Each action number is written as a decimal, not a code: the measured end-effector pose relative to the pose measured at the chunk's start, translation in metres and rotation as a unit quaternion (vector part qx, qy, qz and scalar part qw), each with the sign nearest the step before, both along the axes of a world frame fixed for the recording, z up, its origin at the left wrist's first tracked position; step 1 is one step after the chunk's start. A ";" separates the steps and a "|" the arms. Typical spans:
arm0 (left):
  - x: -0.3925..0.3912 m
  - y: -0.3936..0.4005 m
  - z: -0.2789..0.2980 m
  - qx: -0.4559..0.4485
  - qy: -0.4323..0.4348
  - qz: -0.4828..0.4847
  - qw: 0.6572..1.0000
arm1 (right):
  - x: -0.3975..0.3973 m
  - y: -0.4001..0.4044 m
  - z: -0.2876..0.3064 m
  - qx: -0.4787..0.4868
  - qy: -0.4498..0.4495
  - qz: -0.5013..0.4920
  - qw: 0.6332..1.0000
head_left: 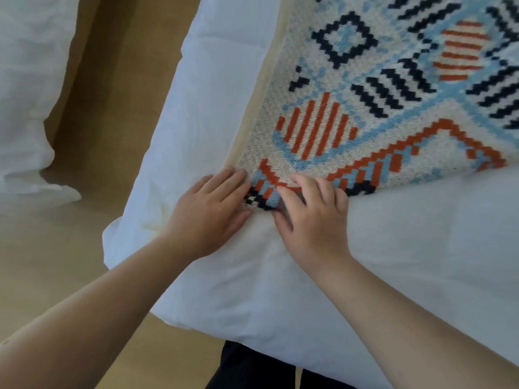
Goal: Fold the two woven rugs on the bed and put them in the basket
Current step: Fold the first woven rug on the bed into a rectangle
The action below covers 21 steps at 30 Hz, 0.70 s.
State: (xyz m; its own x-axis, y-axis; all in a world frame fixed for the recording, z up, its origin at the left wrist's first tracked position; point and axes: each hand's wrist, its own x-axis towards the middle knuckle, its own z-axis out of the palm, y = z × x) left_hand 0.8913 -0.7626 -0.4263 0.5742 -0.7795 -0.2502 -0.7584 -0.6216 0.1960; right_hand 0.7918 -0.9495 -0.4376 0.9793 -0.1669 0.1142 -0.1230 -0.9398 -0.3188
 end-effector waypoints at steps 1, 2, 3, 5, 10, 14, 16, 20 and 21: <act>0.001 0.001 -0.001 0.000 0.000 0.009 1.000 | -0.005 -0.006 0.001 0.009 -0.002 -0.041 0.999; 0.001 0.000 0.000 -0.009 -0.007 0.023 1.000 | -0.010 -0.012 0.003 0.030 0.004 -0.085 0.996; 0.000 -0.004 0.002 -0.018 -0.013 0.038 0.999 | -0.014 -0.017 0.005 0.062 0.018 -0.129 0.990; -0.007 -0.019 0.003 -0.047 -0.024 0.044 0.998 | -0.017 -0.026 0.006 0.141 0.048 -0.211 0.966; -0.015 -0.076 0.003 -0.133 -0.011 -0.028 0.991 | 0.002 -0.037 0.012 0.442 0.032 -0.347 0.827; -0.006 -0.103 0.014 -0.194 0.089 0.150 0.965 | 0.019 -0.045 0.023 0.611 0.002 -0.447 0.653; -0.001 -0.105 0.016 -0.192 0.162 0.243 0.937 | 0.025 -0.049 0.027 0.659 -0.035 -0.492 0.568; -0.006 -0.103 0.017 -0.184 0.106 0.169 0.962 | 0.039 -0.042 0.027 0.748 -0.046 -0.492 0.443; -0.006 -0.103 0.015 -0.188 0.103 0.167 0.962 | 0.042 -0.040 0.028 0.760 -0.023 -0.477 0.441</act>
State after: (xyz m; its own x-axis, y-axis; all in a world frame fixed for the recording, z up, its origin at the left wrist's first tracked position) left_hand 0.8854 -0.8659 -0.4110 0.7767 -0.6180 -0.1213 -0.4497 -0.6791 0.5802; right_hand 0.8338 -0.9900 -0.4097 0.3821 -0.4185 -0.8239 -0.1928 0.8358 -0.5140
